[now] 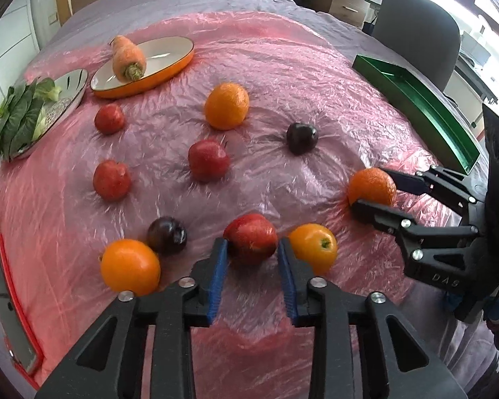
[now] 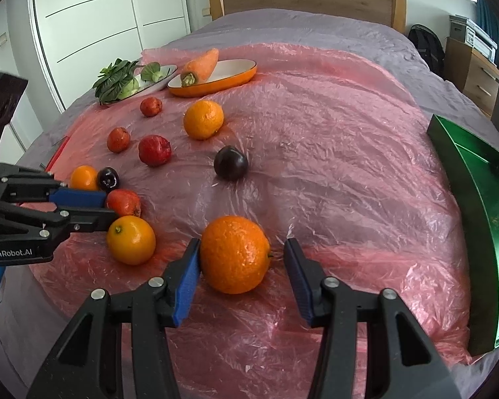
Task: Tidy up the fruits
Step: 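Grasp a red tomato with the left tool while the right tool grasps a large orange, then carry the tomato with the left tool into the green tray while the right tool drops the orange there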
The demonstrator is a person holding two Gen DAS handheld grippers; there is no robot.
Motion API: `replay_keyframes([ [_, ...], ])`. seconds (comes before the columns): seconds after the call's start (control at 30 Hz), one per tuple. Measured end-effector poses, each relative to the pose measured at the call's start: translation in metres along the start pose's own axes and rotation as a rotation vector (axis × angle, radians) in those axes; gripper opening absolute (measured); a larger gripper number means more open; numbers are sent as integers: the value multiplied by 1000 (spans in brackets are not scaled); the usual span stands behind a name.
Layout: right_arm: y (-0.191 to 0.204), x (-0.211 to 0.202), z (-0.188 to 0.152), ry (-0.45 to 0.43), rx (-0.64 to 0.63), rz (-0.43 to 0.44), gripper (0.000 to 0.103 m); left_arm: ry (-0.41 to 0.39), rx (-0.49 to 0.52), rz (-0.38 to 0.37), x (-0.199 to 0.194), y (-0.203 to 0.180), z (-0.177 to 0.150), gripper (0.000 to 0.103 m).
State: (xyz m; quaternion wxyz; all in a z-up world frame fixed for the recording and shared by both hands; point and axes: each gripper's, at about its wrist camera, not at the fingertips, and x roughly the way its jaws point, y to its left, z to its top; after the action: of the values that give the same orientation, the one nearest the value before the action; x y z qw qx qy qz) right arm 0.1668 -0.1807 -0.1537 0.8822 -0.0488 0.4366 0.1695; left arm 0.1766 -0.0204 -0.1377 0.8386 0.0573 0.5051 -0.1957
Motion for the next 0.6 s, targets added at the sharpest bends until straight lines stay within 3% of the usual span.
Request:
replay_keyframes([
  [0.1,-1,3,0,5,0,3,83,-6,12,2,2,-2,4,36],
  [0.3,-1,7,-1,11,-8,5,83,42,14,5,18,-1,3,35],
  [0.33,0,8,-1,11,-10,2,80,48,17,7,21,-2,-1,34],
  [0.4,-1,8,-1,10,-8,9,65,43,27,21,21,-3,-7,32],
  [0.6,-4,3,-3,-6,10,32,63,5,-19,-2,9,2,-10,32],
])
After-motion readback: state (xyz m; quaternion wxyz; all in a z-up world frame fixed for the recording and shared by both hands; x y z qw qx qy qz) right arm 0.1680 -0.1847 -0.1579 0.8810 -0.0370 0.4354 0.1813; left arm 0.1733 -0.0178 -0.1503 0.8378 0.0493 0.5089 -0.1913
